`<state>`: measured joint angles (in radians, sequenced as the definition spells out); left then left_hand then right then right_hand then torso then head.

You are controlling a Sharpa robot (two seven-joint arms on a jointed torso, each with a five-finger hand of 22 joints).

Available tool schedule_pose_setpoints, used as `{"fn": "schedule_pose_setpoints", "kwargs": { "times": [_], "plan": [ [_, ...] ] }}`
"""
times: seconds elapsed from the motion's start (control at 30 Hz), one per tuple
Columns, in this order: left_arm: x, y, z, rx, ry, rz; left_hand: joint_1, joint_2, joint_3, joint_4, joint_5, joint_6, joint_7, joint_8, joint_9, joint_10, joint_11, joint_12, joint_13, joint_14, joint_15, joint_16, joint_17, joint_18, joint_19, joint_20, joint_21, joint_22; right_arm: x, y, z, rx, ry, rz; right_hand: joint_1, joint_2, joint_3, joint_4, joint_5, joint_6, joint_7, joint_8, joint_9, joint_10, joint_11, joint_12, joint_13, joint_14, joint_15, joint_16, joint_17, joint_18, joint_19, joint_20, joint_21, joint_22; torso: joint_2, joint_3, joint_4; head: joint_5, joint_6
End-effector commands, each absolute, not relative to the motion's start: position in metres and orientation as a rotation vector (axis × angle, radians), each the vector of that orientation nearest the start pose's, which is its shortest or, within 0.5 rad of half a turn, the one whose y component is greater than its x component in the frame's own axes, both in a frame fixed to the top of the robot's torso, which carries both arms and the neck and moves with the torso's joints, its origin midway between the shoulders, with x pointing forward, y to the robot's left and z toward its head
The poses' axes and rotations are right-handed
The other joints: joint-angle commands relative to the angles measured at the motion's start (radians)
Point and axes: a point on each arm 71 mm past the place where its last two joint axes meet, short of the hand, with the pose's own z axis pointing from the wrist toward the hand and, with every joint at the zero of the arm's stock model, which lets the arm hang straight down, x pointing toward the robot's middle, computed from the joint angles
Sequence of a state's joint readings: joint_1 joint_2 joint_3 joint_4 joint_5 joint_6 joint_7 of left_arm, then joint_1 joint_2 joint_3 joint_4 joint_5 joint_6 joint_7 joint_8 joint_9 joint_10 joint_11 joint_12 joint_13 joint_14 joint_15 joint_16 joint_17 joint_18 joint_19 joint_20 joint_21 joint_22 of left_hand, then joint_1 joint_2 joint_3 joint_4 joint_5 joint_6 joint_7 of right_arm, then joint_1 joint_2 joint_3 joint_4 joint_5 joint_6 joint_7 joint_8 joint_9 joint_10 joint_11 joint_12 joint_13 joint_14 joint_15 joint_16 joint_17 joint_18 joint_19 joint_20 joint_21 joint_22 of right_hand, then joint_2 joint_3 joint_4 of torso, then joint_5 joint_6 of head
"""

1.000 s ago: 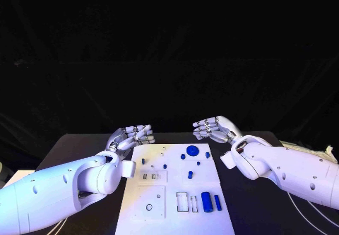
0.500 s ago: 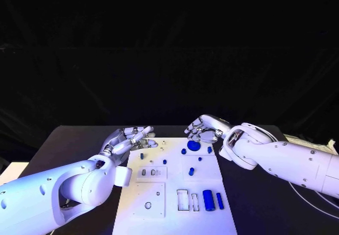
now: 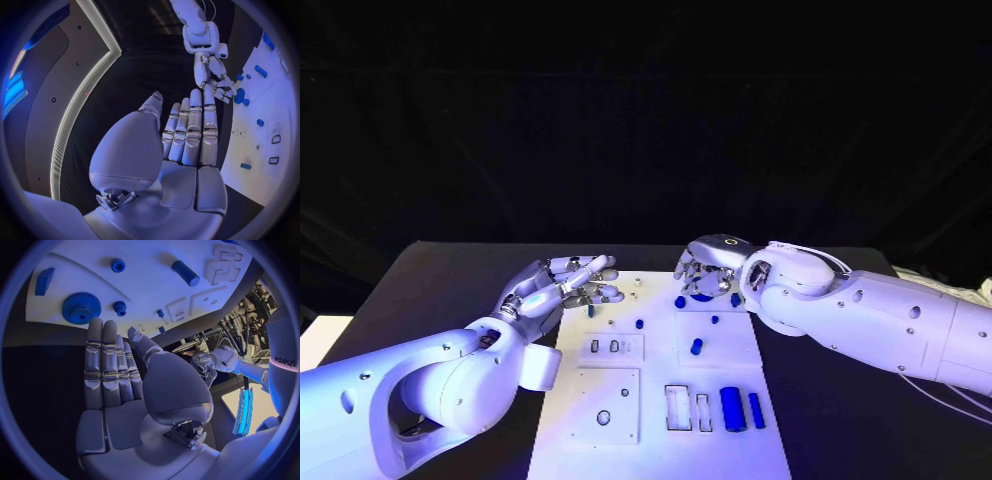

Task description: Assemble the parts on the task board

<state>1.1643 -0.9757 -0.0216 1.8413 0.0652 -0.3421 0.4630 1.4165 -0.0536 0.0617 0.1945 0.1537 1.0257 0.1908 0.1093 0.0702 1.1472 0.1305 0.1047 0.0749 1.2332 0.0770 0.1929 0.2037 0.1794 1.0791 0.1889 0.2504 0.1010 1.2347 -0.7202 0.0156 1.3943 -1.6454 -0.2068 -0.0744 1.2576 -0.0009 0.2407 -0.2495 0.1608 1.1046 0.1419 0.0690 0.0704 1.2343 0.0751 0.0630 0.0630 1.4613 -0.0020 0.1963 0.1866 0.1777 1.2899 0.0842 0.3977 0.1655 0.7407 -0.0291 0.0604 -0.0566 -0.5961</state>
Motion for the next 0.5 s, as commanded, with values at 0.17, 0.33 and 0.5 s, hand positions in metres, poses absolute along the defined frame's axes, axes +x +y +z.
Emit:
{"fn": "schedule_pose_setpoints", "kwargs": {
  "times": [0.17,0.33,0.5],
  "plan": [
    [0.4195,0.1834,-0.1508,-1.139,1.410,-1.779,-0.011,-0.002,-0.008,-0.001,-0.001,0.000,0.003,-0.008,-0.001,-0.003,0.004,-0.004,-0.002,0.005,0.002,-0.004,0.002,0.004,0.008,0.000,-0.001,-0.001,0.5191,-0.1670,-0.1644,-0.474,1.670,0.436,-0.011,-0.031,0.010,0.018,-0.026,-0.010,-0.007,-0.006,-0.002,-0.035,0.003,-0.002,-0.001,0.047,-0.004,0.020,0.021,0.003,0.018,0.000,0.019,0.007,0.019,-0.0005,0.0084,-0.004,-0.001],
    [0.4197,0.1849,-0.1495,-1.137,1.408,-1.776,-0.011,-0.002,-0.008,-0.001,-0.001,0.000,0.003,-0.008,-0.001,-0.003,0.004,-0.004,-0.002,0.005,0.002,-0.004,0.002,0.004,0.008,0.000,-0.001,-0.001,0.5193,-0.1658,-0.1661,-0.492,1.687,0.424,-0.010,-0.042,0.019,0.034,-0.029,-0.010,-0.011,-0.004,-0.001,-0.039,0.000,-0.001,0.000,0.051,-0.008,0.052,0.046,0.004,0.031,-0.002,0.036,0.016,0.021,-0.0005,0.0106,-0.005,-0.002],
    [0.4197,0.1863,-0.1484,-1.137,1.408,-1.773,-0.012,-0.002,-0.009,-0.001,0.000,-0.001,0.004,-0.009,-0.002,-0.004,0.004,-0.006,-0.002,0.006,0.002,-0.004,0.004,0.004,0.009,0.000,-0.001,-0.001,0.5203,-0.1651,-0.1674,-0.502,1.695,0.421,-0.007,-0.051,0.033,0.052,-0.028,-0.007,-0.012,-0.003,-0.001,-0.037,-0.002,0.000,0.001,0.049,-0.011,0.088,0.074,0.004,0.038,-0.006,0.054,0.025,0.024,-0.0005,0.0117,-0.004,-0.003]
  ]
}}
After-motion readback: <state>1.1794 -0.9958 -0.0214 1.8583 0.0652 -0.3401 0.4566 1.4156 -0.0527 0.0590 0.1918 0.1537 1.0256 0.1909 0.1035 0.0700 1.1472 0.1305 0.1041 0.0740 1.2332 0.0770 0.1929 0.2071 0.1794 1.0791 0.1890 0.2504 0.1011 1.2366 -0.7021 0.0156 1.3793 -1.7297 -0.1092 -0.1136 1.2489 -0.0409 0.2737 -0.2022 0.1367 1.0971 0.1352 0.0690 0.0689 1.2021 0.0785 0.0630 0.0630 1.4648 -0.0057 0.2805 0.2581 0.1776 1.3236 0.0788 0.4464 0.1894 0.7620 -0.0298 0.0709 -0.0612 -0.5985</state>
